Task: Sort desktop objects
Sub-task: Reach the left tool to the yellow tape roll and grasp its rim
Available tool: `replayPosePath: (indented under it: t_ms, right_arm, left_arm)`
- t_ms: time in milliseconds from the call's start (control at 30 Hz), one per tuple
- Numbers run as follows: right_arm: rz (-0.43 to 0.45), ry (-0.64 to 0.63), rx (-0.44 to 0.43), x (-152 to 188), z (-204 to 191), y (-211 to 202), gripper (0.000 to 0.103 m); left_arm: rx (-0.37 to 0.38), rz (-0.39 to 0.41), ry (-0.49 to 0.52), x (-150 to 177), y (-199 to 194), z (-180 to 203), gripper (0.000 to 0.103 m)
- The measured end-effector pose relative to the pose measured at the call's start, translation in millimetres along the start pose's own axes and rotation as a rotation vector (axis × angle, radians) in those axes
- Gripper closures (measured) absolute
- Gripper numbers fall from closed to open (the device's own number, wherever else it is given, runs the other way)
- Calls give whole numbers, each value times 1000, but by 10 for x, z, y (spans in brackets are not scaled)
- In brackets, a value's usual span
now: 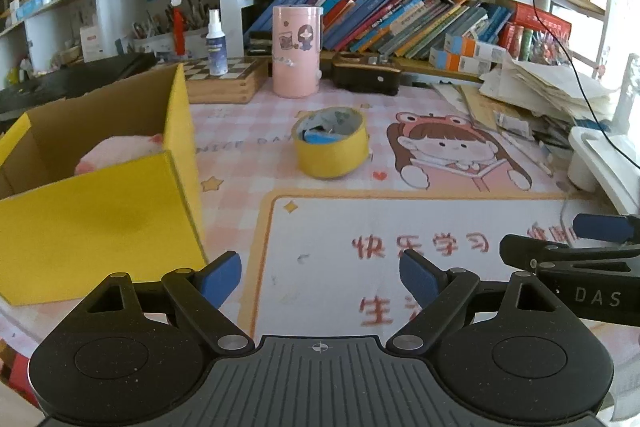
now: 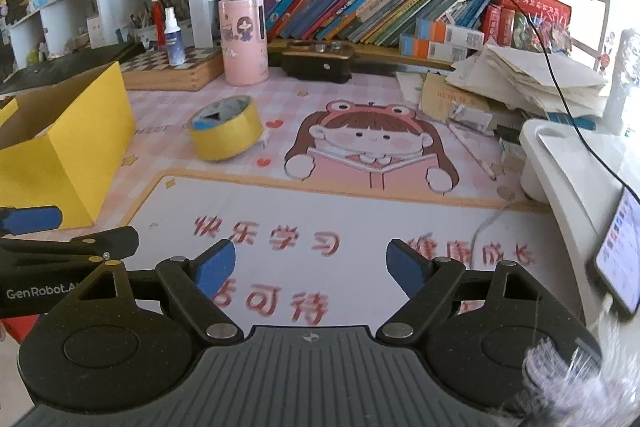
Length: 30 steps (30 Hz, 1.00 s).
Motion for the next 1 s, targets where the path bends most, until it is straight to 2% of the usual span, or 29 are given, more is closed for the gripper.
replayPosePath:
  t_ms: [667, 1000]
  right_arm:
    - [3, -24, -137, -422, 364, 660, 21]
    - [-3, -12, -169, -538, 452, 913, 21]
  left_arm:
    - [-140, 4, -55, -269, 477, 222, 15]
    - [-193, 0, -57, -400, 788, 225, 15]
Point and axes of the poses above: each gripper's, at about its wrist camera, not at the fingertips, and y roughly the way its jaws point, z to its right, x to its underside, the point moved 6 cm from there along y, roughly the way its jaws point, and after that the axes turned 9 degrees about z, right-handed, at the moved point
